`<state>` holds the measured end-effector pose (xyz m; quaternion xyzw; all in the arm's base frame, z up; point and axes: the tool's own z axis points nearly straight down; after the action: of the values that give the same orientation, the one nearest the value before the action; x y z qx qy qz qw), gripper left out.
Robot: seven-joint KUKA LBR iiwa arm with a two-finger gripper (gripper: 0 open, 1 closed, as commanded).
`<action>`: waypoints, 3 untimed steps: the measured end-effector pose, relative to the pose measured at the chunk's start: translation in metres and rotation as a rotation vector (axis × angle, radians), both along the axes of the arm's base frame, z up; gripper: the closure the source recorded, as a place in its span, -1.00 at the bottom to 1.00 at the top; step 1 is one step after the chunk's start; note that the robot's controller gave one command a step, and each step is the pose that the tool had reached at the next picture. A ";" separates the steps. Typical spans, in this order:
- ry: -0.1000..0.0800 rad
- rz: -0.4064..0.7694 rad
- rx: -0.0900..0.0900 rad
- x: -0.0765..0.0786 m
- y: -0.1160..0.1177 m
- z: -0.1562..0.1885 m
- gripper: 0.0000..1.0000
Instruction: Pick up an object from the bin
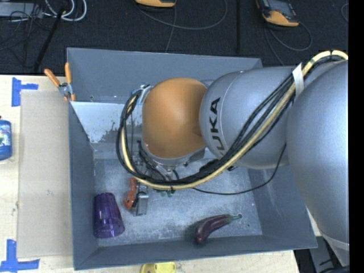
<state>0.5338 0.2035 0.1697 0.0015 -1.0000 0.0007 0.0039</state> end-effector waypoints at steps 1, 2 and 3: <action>-0.006 -0.004 0.001 0.002 -0.001 0.005 -1.00; -0.002 -0.004 0.001 0.008 -0.004 0.006 -1.00; -0.012 -0.023 -0.001 0.035 -0.020 0.025 -1.00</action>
Offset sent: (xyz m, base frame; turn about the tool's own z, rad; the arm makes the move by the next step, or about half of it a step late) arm 0.0776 -0.0580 0.0160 0.0725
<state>0.5685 0.1837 0.1952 -0.0100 -0.9999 0.0014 -0.0019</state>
